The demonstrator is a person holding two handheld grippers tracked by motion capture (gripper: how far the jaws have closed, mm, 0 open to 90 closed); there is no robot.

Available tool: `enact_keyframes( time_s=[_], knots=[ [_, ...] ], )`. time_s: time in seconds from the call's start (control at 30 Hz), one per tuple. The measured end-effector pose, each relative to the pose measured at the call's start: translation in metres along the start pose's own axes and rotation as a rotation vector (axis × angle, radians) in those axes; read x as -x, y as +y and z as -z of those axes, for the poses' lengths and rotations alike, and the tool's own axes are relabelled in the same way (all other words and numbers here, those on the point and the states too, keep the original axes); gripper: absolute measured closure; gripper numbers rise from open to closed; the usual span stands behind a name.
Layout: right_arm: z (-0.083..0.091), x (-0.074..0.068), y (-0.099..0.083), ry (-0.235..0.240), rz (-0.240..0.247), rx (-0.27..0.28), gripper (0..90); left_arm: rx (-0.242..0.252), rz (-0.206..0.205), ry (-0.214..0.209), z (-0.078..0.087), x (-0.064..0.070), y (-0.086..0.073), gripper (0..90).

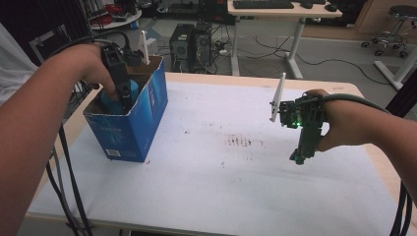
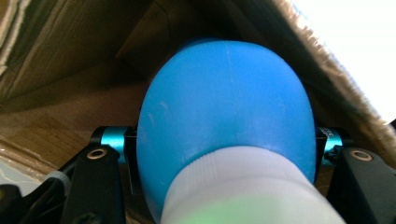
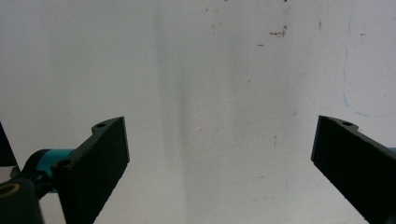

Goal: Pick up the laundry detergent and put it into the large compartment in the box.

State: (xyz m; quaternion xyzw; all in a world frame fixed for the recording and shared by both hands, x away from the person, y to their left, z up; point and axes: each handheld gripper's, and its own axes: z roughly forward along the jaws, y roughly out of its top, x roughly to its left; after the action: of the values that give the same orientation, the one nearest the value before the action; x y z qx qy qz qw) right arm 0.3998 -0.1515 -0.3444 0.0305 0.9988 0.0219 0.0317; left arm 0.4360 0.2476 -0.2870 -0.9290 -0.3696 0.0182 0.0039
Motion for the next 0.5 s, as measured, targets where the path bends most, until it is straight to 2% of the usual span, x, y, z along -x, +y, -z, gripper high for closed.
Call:
enact_keyframes(
  time_s=[0.07, 0.27, 0.5],
  knots=[
    [-0.0003, 0.0000, 0.0006, -0.001, 0.007, 0.003, 3.2, -0.004, -0.024, 0.000, -0.0013, -0.0010, -0.0013, 39.0],
    [0.0000, 0.0000, 0.0007, -0.002, 0.007, 0.003, 3.2, 0.004, -0.043, -0.009, -0.0097, -0.0003, -0.0029, 38.9],
    [0.0017, -0.0002, -0.0011, -0.003, 0.001, 0.008, 3.2, 0.006, -0.043, -0.009, -0.0099, -0.0004, -0.0030, 38.9]
  ],
)
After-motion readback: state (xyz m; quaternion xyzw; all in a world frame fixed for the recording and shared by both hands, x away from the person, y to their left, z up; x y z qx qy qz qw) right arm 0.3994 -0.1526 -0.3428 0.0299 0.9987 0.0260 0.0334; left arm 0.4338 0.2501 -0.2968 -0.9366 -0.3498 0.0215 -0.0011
